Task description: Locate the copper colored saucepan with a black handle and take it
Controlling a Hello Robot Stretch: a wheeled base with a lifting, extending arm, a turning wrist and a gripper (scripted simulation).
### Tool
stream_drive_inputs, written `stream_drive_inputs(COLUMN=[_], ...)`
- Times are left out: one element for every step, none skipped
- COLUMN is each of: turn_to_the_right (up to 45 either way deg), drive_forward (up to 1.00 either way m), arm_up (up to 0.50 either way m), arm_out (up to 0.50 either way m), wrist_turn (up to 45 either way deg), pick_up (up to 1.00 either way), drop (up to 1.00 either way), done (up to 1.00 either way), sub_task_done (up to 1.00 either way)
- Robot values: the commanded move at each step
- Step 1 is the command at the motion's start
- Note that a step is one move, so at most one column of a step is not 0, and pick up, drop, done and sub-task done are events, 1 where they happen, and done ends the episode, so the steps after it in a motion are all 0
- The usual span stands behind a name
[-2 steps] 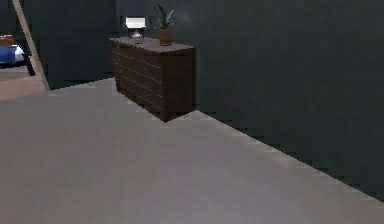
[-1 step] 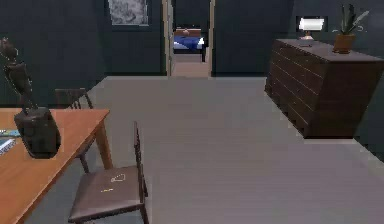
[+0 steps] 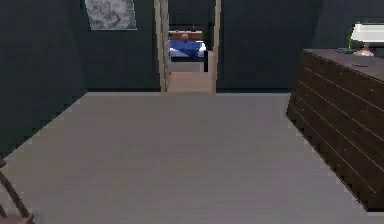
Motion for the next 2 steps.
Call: stream_drive_inputs(turn_to_the_right=[0.0, 0.0], drive_forward=[1.0, 1.0], arm_up=[0.0, 0.0], arm_out=[0.0, 0.0], wrist_turn=[0.0, 0.0], pick_up=[0.0, 0.0], drop=[0.0, 0.0], done=[0.0, 0.0], sub_task_done=[0.0, 0.0])
